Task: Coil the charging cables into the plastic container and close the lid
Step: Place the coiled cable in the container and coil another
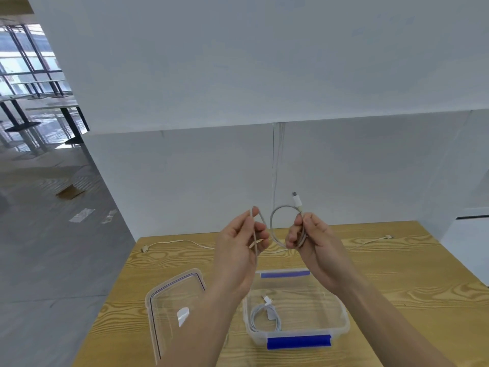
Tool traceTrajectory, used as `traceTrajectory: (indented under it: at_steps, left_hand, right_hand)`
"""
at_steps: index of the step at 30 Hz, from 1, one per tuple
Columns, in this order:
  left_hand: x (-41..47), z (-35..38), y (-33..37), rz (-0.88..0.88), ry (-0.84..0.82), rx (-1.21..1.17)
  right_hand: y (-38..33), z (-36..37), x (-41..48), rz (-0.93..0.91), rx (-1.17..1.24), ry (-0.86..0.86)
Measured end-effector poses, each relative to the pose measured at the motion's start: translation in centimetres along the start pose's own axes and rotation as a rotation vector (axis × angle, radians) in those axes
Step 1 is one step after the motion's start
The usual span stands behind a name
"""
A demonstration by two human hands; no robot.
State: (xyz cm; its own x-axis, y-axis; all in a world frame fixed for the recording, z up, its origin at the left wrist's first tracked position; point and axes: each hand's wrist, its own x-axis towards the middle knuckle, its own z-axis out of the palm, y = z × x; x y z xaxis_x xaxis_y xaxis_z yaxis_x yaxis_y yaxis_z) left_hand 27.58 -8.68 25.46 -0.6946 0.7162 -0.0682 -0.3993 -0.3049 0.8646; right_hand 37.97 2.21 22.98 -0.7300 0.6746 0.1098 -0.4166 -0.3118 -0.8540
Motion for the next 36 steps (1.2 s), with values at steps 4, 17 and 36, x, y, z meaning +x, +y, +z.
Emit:
traceTrajectory:
  at_steps: [4, 17, 36]
  left_hand:
    - [-0.1, 1.7, -1.5, 0.212, 0.095, 0.385]
    - [-0.2, 2.5, -3.9, 0.652, 0.140, 0.846]
    - [-0.2, -0.1, -4.4, 0.687, 0.115, 0.982]
  right_hand:
    - [0.4, 1.0, -0.4, -0.032, -0.073, 0.016]
    - [0.9, 2.8, -0.8, 0.068, 0.044, 0.038]
    - [0.8, 2.2, -0.1, 0.107, 0.256, 0.130]
